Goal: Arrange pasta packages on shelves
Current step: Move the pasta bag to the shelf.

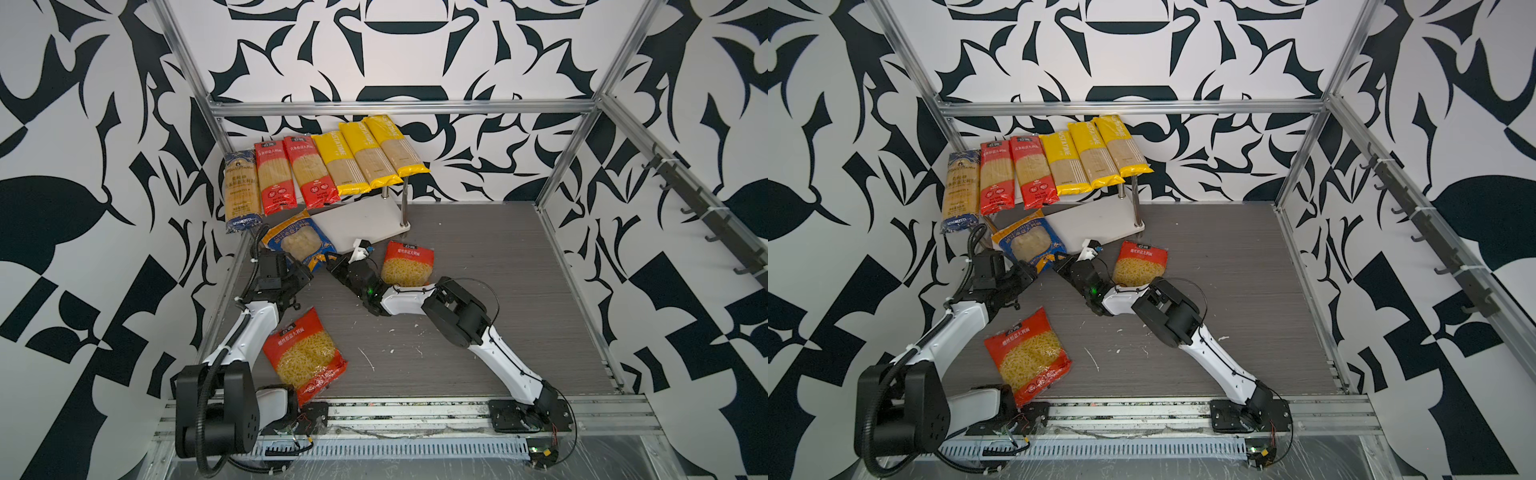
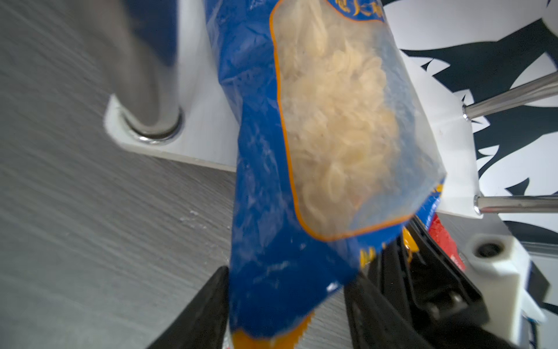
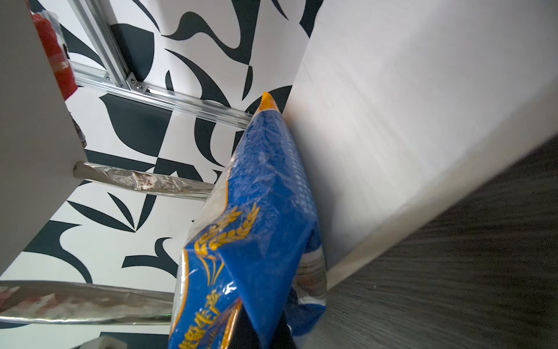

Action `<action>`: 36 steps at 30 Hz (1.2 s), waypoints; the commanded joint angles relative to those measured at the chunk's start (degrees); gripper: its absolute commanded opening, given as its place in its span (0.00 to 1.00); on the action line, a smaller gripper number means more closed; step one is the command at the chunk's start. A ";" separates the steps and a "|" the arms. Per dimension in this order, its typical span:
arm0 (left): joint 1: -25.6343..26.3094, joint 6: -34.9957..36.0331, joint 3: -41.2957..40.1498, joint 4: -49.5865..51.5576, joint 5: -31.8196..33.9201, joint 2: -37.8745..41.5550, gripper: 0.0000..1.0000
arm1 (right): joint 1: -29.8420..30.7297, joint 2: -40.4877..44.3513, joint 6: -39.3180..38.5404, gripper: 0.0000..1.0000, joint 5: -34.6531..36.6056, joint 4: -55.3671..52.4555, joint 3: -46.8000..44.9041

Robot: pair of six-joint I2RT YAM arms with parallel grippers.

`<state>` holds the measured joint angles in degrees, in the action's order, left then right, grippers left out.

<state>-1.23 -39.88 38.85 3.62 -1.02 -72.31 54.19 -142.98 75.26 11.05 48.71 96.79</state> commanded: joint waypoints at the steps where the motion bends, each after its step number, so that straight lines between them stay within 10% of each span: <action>1: -0.19 -2.04 -0.47 -6.07 -1.85 -3.18 0.59 | -0.47 5.64 -0.38 0.00 3.30 5.48 -3.26; 11: 0.62 -1.26 3.71 -9.94 -4.76 -8.96 0.55 | 0.06 9.02 1.37 0.00 5.24 9.58 -11.02; 36: -0.26 5.52 7.79 9.81 5.35 6.77 0.67 | -0.60 -4.41 1.99 0.00 -11.05 -5.87 12.26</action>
<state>-1.23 -34.79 45.17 10.66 3.81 -66.98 52.51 -147.85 76.79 2.13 44.31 106.65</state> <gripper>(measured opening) 0.672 0.047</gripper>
